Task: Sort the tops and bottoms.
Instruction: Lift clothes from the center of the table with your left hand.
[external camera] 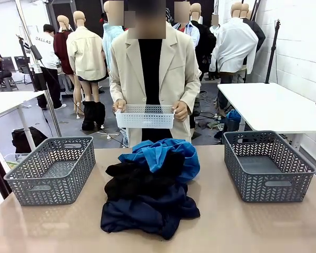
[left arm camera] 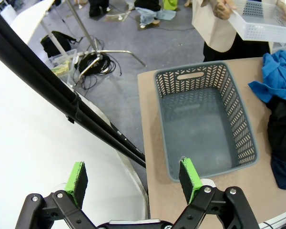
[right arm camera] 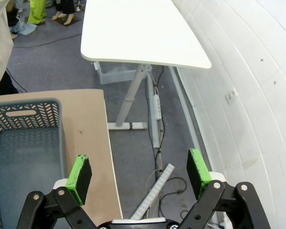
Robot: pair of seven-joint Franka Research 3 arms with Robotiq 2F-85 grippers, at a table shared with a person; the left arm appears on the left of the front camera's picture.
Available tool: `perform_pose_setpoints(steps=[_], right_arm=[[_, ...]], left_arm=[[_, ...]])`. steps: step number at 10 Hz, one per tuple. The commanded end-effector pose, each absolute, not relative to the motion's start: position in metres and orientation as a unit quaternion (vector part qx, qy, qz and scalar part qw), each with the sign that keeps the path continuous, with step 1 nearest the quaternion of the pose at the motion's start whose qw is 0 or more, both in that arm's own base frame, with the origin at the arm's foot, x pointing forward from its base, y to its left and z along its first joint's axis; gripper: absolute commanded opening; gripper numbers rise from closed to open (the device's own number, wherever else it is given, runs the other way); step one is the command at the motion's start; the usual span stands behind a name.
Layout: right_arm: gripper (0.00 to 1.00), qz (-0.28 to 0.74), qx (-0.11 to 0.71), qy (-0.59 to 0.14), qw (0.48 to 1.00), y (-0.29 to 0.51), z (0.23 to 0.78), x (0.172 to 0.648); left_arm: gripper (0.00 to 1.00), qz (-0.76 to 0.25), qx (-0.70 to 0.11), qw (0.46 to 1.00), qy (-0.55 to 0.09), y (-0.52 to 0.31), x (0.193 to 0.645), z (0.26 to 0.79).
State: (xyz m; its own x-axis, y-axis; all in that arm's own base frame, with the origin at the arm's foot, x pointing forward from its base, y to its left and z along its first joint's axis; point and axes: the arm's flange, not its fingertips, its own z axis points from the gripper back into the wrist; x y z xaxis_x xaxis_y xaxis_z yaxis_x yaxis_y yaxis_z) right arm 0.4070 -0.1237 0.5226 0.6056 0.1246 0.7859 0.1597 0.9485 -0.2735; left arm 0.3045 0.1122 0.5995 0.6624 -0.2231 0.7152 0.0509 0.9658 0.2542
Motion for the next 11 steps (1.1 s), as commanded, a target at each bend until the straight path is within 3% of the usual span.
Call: perform_pose_setpoints(steps=[1, 11], right_arm=[[1.0, -0.006, -0.162, -0.443, 0.882, -0.1233, 0.5243, 0.408], [1.0, -0.006, -0.162, -0.443, 0.882, -0.1233, 0.5243, 0.408]], left_arm=[[1.0, -0.068, 0.109, 0.906, -0.403, 0.114, 0.3041, 0.5993], [1.0, -0.068, 0.109, 0.906, -0.403, 0.114, 0.3041, 0.5993]])
